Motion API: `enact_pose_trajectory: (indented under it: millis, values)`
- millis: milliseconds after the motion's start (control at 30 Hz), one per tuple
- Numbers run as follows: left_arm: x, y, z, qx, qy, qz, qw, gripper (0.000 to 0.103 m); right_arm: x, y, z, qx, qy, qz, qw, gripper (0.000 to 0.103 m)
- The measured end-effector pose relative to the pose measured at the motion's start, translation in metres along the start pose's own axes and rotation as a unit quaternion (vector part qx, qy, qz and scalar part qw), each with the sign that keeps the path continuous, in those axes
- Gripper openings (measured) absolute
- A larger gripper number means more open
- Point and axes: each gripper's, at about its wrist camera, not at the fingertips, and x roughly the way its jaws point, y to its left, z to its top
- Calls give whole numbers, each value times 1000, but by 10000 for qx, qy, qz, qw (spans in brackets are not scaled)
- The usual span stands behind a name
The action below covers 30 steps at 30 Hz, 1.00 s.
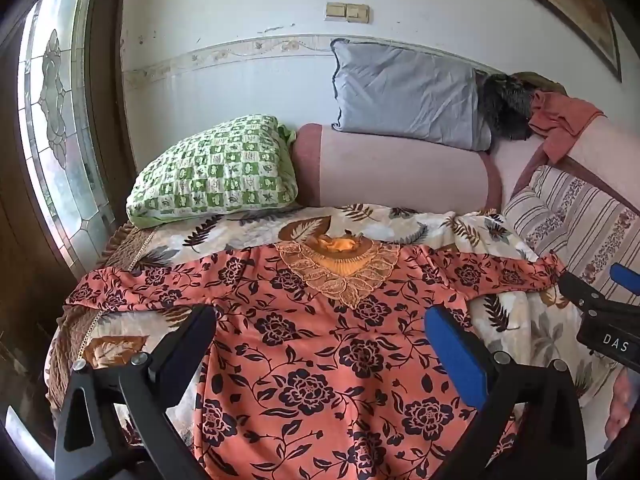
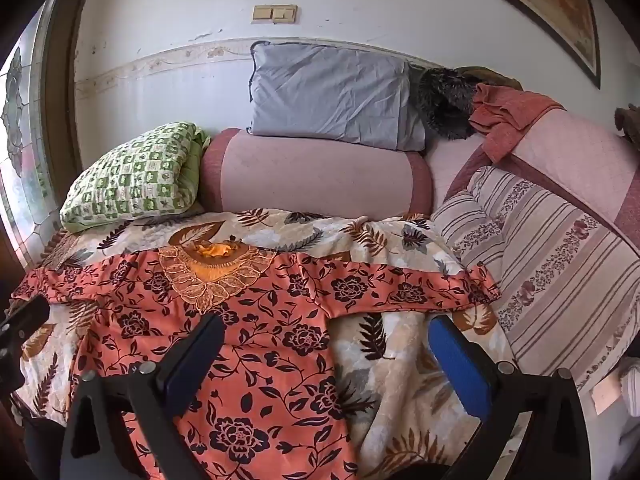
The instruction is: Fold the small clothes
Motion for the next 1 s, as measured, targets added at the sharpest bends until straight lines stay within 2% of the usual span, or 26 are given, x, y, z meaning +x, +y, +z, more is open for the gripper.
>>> enact_pose_trajectory:
  millis: [167, 367, 1000]
  values:
    - [5, -13, -7, 96, 103, 93, 9999, 103, -1, -2, 0, 30, -24, 10, 10000, 103]
    - [12, 1, -10, 1, 291, -84, 9995, 103, 4, -3, 1, 4, 27, -34, 10000, 103]
    - [19, 5, -15, -57, 415, -87, 9991, 103, 7, 1, -4, -18, 57, -80, 10000, 103]
